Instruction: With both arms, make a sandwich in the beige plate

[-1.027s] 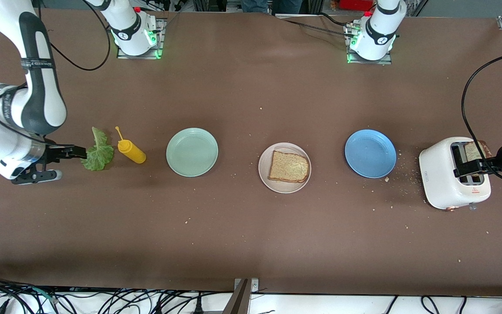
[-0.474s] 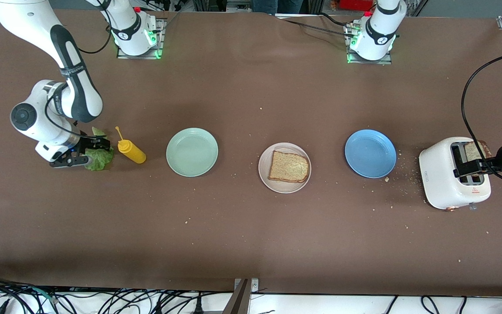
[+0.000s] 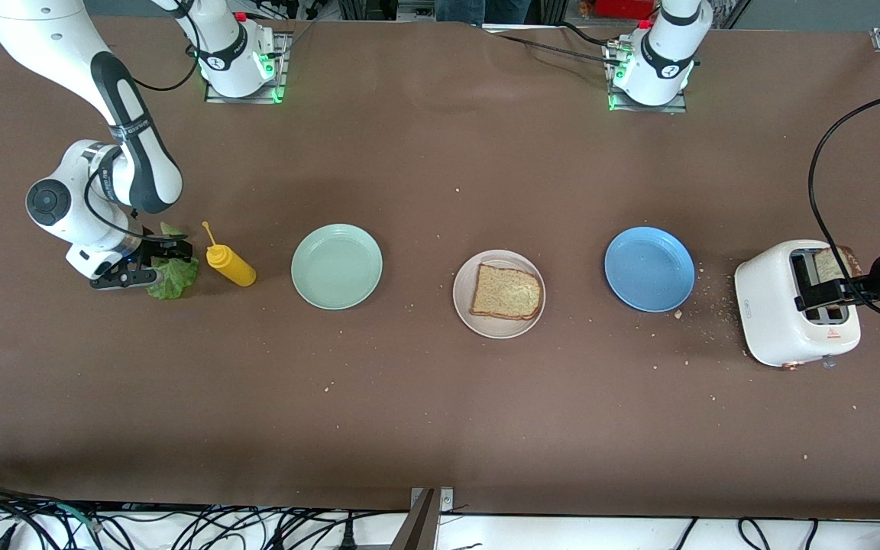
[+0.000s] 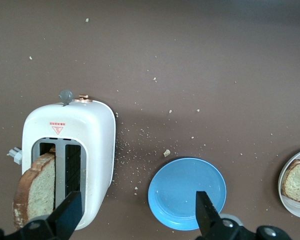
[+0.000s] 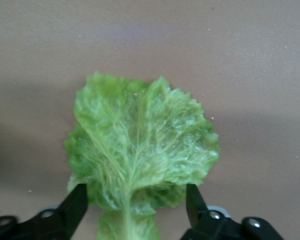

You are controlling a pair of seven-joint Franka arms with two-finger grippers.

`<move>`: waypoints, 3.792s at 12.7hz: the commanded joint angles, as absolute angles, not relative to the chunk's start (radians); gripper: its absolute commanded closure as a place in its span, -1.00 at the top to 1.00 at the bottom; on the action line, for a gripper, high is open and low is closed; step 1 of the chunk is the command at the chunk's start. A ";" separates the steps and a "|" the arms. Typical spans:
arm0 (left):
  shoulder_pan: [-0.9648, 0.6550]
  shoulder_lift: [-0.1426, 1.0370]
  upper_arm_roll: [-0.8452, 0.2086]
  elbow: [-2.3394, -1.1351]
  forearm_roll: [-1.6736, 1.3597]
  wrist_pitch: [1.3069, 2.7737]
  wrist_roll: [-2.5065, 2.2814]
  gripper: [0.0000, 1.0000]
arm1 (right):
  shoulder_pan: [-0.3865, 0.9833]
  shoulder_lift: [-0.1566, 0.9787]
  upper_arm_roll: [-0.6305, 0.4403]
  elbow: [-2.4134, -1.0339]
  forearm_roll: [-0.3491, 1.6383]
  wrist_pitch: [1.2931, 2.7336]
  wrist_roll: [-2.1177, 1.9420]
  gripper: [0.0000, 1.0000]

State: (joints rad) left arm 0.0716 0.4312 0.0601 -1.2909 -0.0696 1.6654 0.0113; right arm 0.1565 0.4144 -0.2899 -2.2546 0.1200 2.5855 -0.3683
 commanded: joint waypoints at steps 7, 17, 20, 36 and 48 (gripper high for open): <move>0.069 0.430 0.054 -1.289 -0.041 1.671 -0.005 1.00 | 0.133 0.373 -0.235 -2.237 0.101 2.586 -0.376 -1.00; 0.071 0.423 0.049 -1.290 -0.041 1.666 -0.006 1.00 | 0.135 0.350 -0.167 -1.697 0.063 1.982 -0.342 -1.00; 0.071 0.423 0.049 -1.290 -0.041 1.666 -0.006 1.00 | 0.137 0.339 -0.066 -1.602 0.058 1.936 -0.356 -1.00; 0.071 0.423 0.049 -1.296 -0.041 1.666 -0.005 1.00 | 0.590 0.787 0.181 -1.295 -0.213 2.383 -0.130 -1.00; 0.077 0.428 0.051 -1.299 -0.037 1.671 0.005 1.00 | 0.661 1.042 0.183 -1.293 -0.311 2.922 -0.087 -1.00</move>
